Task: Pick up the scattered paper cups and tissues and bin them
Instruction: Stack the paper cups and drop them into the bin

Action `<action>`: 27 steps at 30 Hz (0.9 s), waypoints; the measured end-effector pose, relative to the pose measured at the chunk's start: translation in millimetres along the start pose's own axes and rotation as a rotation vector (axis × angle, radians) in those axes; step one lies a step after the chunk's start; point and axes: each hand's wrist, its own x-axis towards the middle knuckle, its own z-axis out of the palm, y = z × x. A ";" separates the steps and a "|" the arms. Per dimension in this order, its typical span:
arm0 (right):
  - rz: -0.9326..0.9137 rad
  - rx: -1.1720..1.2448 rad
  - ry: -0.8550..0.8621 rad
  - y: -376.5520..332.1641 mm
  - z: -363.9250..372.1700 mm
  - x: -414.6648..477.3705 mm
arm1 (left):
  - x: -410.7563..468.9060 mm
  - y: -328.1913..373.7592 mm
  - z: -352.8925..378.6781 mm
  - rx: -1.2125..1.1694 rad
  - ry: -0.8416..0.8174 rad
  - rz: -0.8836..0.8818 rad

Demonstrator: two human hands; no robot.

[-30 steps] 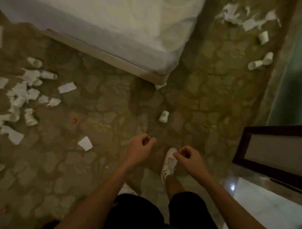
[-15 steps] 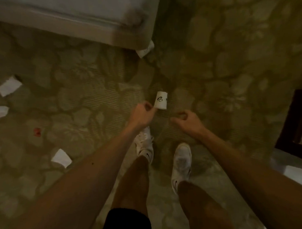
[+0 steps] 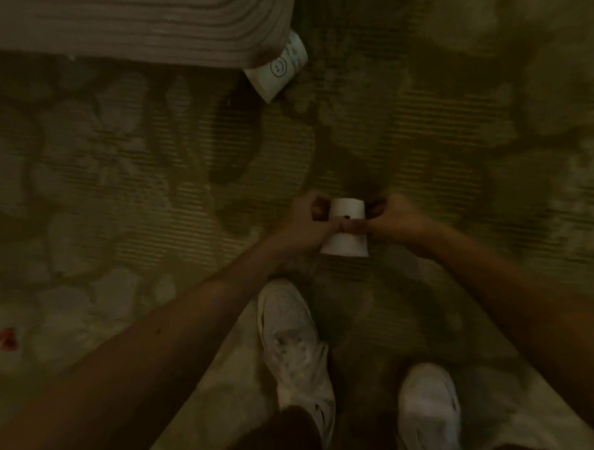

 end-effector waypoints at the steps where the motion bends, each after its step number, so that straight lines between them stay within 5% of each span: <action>1: 0.020 0.002 -0.015 -4.2 -4.7 6.1 | 4.5 3.0 -7.0 -0.023 -0.017 0.017; 7: -0.052 0.494 -0.045 -62.7 -23.4 36.8 | 37.6 51.5 -38.0 0.049 0.253 0.226; 9: -0.060 0.441 -0.019 -81.7 -28.8 45.3 | 51.1 64.2 -47.1 0.061 0.508 0.233; 12: -0.098 0.350 0.075 -96.6 -35.4 56.7 | 70.5 74.2 -61.9 -0.293 0.755 0.061; 19: -0.161 0.288 0.207 -95.1 -53.8 67.9 | 109.6 88.5 -70.2 -0.486 0.747 0.042; 23: -0.157 0.342 0.218 -75.3 -65.6 57.2 | 86.8 81.7 -48.1 -0.414 0.640 0.136; 27: -0.138 0.273 0.233 -55.7 -68.5 18.1 | 43.1 85.2 -38.0 -0.317 0.493 0.015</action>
